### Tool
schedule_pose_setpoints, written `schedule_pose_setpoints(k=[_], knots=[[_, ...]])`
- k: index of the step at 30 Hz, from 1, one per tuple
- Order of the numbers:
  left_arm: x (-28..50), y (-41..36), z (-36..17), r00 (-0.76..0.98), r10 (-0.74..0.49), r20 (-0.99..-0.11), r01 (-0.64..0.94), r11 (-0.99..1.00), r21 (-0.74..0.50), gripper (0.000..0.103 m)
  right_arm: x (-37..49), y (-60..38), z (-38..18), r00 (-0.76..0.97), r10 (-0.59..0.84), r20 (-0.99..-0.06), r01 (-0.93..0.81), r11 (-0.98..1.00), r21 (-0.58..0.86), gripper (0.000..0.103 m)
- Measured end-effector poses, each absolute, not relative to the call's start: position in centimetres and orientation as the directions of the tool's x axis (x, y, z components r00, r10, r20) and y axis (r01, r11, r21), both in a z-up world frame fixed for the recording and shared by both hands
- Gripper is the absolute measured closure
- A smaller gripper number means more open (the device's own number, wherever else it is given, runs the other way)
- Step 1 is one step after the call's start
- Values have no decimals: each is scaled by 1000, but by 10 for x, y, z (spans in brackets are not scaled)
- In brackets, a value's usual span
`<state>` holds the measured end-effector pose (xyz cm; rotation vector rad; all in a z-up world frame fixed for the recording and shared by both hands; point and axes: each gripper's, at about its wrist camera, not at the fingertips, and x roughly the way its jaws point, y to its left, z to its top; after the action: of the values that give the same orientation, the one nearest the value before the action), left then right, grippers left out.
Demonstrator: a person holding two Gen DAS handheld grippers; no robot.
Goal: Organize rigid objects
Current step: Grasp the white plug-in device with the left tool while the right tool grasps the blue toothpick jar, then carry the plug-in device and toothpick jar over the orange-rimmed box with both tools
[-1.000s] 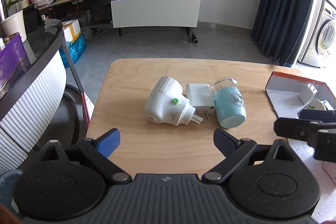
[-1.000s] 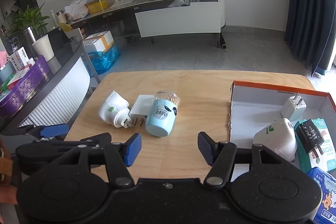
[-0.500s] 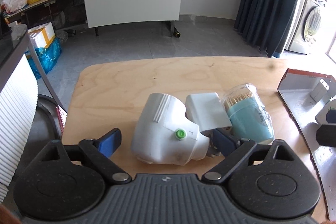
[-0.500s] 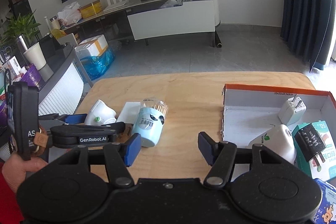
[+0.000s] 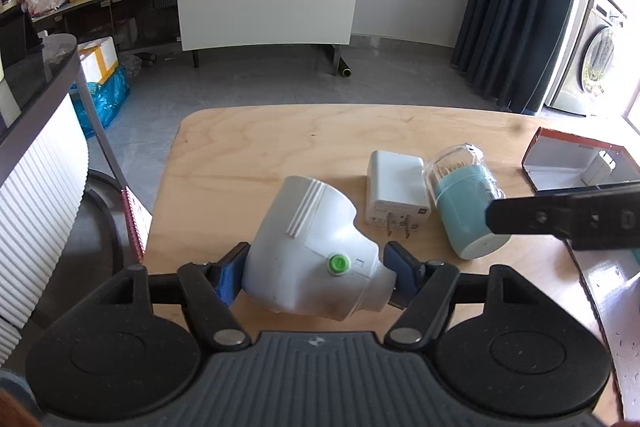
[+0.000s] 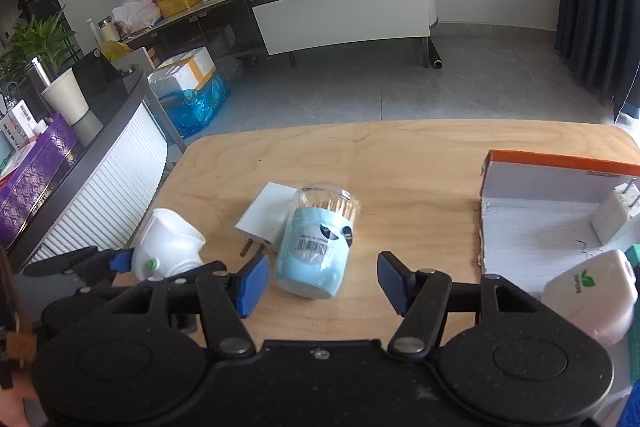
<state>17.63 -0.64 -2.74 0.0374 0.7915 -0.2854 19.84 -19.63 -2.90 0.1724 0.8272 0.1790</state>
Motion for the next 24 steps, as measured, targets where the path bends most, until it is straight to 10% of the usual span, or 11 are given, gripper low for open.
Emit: schedule_pose_setpoints(k=[9,24], knots=[[168,-3,-13,689,-227,-688,223,970,-97,30,238,-175,-57,622,183,-761,-92,983,161,48],[124,-13,16,728,-209,-653,175,978,-118,30,136,-205,-2,726,213,-654,-109,974,198,48]])
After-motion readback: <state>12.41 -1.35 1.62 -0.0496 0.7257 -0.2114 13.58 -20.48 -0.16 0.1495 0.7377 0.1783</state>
